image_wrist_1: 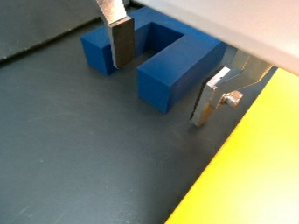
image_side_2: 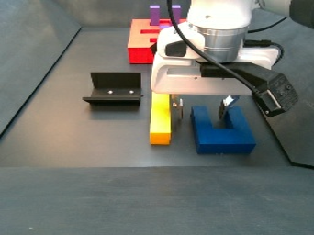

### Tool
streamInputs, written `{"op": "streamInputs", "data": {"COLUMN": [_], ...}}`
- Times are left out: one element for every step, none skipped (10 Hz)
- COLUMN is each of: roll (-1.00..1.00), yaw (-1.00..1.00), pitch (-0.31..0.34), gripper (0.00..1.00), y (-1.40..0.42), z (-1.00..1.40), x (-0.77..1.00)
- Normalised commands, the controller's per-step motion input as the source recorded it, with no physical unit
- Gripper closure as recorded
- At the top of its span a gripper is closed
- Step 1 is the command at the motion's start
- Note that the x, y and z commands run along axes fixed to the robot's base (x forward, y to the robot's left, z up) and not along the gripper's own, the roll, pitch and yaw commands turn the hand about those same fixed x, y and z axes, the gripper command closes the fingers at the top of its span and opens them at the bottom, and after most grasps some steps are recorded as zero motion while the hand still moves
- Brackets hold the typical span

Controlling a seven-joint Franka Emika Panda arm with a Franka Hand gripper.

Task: Pick up the blue object. Move up. Place the blue object on the fixture. Regrasp the blue object. Move to above the board. Insert the blue object.
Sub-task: Pick up the blue object.

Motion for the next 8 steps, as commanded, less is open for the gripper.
{"op": "streamInputs", "data": {"roll": [0.00, 0.00, 0.00, 0.00, 0.00, 0.00, 0.00, 0.00], "yaw": [0.18, 0.18, 0.00, 0.00, 0.00, 0.00, 0.00, 0.00], "pitch": [-0.114, -0.084, 0.000, 0.000, 0.000, 0.000, 0.000, 0.000], "gripper": [0.00, 0.00, 0.00, 1.00, 1.00, 1.00, 1.00, 1.00], "y": [0.06, 0.00, 0.00, 0.00, 0.00, 0.00, 0.00, 0.00], "z": [-0.25, -0.12, 0.00, 0.00, 0.00, 0.00, 0.00, 0.00], "x": [0.00, 0.00, 0.00, 0.00, 0.00, 0.00, 0.00, 0.00]}}
